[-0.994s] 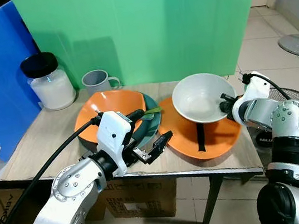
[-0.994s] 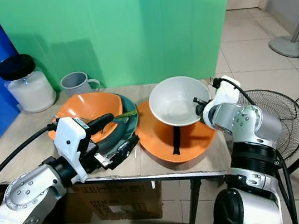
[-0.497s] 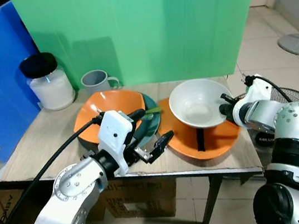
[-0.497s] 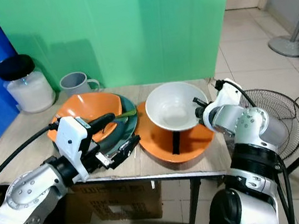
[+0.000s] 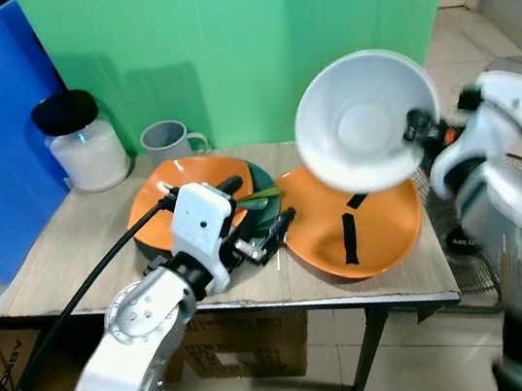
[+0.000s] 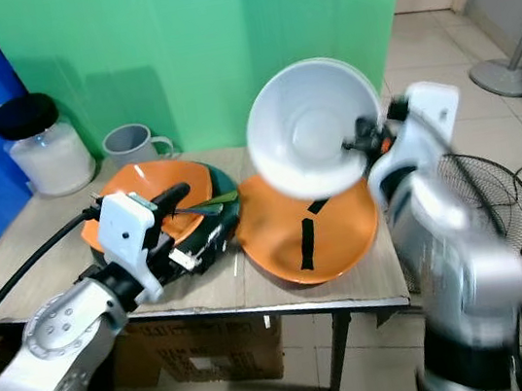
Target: Setting the table
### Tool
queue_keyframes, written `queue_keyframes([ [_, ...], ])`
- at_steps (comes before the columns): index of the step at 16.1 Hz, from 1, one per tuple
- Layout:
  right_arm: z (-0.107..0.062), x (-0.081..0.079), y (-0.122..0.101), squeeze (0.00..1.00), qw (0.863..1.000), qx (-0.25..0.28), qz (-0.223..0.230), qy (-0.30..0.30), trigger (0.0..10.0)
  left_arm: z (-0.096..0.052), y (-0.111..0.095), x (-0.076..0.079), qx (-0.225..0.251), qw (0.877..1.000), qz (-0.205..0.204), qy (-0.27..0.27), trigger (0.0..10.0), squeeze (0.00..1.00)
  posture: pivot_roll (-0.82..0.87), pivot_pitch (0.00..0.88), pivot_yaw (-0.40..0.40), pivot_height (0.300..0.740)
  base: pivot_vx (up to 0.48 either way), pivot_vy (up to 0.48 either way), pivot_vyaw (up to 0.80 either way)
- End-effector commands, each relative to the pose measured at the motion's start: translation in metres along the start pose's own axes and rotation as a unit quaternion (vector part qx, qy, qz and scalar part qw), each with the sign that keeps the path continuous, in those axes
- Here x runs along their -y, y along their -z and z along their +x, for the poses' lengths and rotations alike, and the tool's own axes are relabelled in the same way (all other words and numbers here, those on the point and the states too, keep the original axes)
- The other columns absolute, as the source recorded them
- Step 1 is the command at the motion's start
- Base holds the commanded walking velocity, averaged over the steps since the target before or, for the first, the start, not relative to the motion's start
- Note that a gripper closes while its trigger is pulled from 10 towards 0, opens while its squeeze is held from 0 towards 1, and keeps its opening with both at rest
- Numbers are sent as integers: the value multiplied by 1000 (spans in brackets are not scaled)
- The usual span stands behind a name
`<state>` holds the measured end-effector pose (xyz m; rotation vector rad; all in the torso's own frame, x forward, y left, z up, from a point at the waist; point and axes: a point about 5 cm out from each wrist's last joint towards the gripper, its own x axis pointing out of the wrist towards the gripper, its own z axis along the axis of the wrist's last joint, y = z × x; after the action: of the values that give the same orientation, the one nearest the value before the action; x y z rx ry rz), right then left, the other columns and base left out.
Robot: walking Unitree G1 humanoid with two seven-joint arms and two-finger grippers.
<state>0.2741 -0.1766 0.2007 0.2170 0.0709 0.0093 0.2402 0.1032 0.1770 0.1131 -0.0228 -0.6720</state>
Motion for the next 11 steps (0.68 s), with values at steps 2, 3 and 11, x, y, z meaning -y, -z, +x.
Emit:
queue_keyframes([
  [2,-18,-13,-3,0,997,61,-38,-26,10000,3,-1,-2,6,1000,10,-23,10000,0,55,0,54,740,0,0,0],
  [3,-29,-13,6,0,996,59,-67,-21,10000,2,-1,-3,8,999,17,-35,10000,0,41,0,74,740,0,0,0],
  [11,-43,-3,12,0,992,65,-108,22,10000,4,2,-20,8,990,20,-138,10000,0,28,0,77,740,0,0,-700],
])
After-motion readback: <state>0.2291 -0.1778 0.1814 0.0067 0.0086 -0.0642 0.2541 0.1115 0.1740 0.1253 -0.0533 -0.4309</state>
